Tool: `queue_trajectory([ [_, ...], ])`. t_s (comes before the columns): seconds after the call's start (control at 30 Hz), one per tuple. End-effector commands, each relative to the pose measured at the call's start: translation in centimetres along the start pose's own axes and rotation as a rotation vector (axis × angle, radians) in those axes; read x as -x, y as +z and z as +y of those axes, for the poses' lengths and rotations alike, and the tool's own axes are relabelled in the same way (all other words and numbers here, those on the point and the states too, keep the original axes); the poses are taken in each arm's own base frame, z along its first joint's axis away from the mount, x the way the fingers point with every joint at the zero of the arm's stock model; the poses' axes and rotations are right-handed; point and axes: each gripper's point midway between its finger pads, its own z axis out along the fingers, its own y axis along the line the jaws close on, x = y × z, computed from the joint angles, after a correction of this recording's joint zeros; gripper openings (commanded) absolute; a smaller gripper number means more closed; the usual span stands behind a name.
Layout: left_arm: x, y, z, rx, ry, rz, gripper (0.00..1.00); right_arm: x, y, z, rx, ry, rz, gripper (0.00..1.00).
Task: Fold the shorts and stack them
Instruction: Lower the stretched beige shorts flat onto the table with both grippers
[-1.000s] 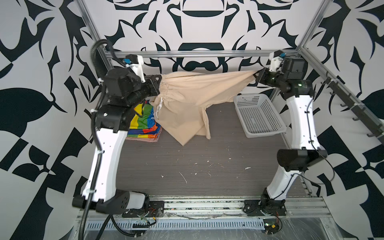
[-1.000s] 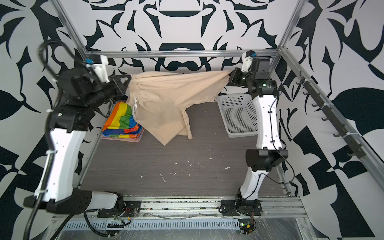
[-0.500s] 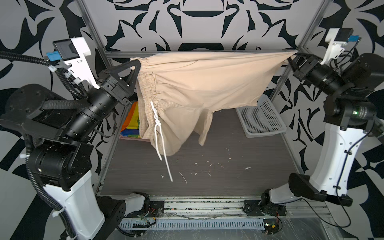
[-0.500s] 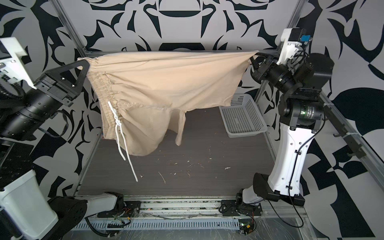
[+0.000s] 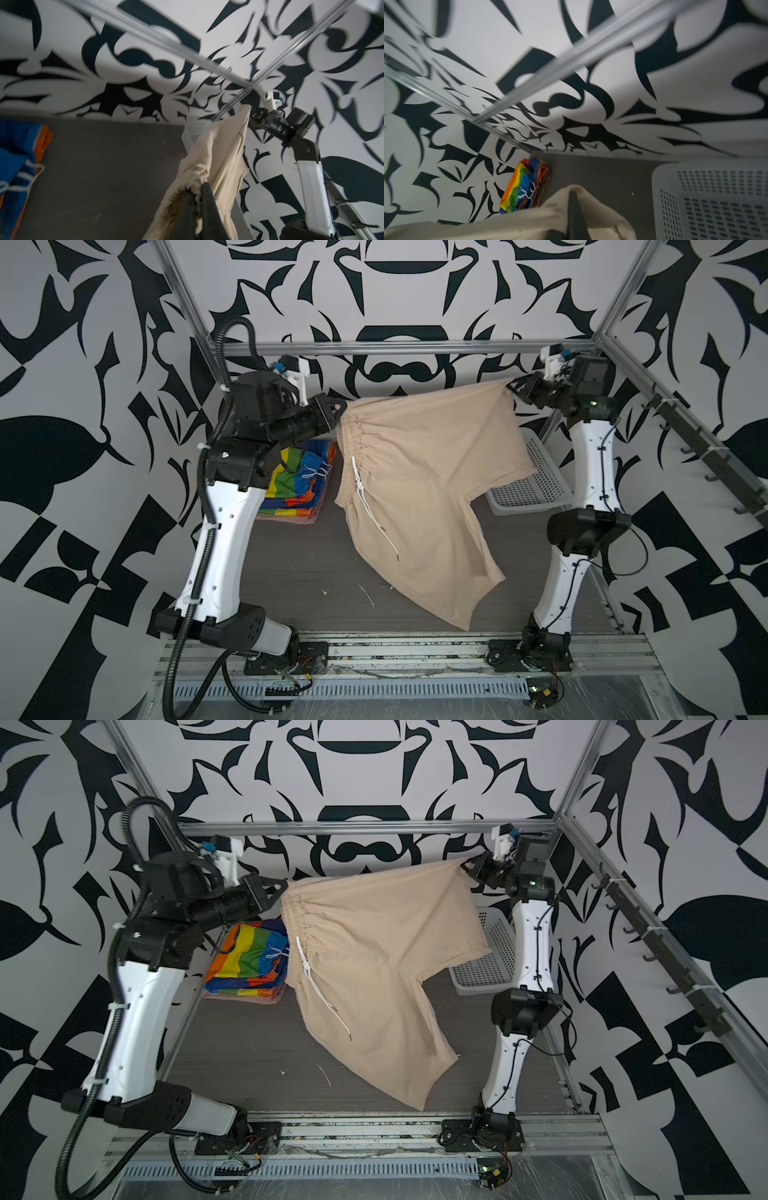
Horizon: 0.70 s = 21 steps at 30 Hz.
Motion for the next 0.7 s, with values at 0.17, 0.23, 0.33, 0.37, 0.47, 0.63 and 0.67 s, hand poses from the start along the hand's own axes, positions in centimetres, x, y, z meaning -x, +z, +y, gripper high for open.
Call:
queue_trajectory([
  [0.17,-3.8,6.9,14.1,0.287,0.038,0.053,0.00,-2.2,4.7,-5.8,-0.242,-0.044,0.008,0.00],
  [0.23,-4.5,8.1,17.4,0.303,-0.023,0.080,0.00,-2.2,5.5,-5.0,-0.227,-0.059,0.004,0.00],
  [0.33,-5.3,9.4,21.8,0.342,-0.087,0.105,0.00,-2.2,6.4,-3.9,-0.210,-0.072,0.001,0.00],
  [0.37,-5.5,9.9,23.0,0.346,-0.106,0.117,0.00,-2.1,6.4,-3.3,-0.198,-0.077,-0.004,0.00],
  [0.47,-5.6,10.8,25.1,0.340,-0.143,0.143,0.00,-1.3,5.5,-1.2,-0.171,-0.095,-0.027,0.00],
  [0.63,-4.9,10.8,27.3,0.344,-0.186,0.134,0.00,-2.1,2.1,2.1,-0.165,-0.107,0.006,0.00],
  [0.67,-4.7,10.6,27.4,0.339,-0.200,0.128,0.00,-3.3,1.5,2.2,-0.180,-0.099,0.041,0.00],
])
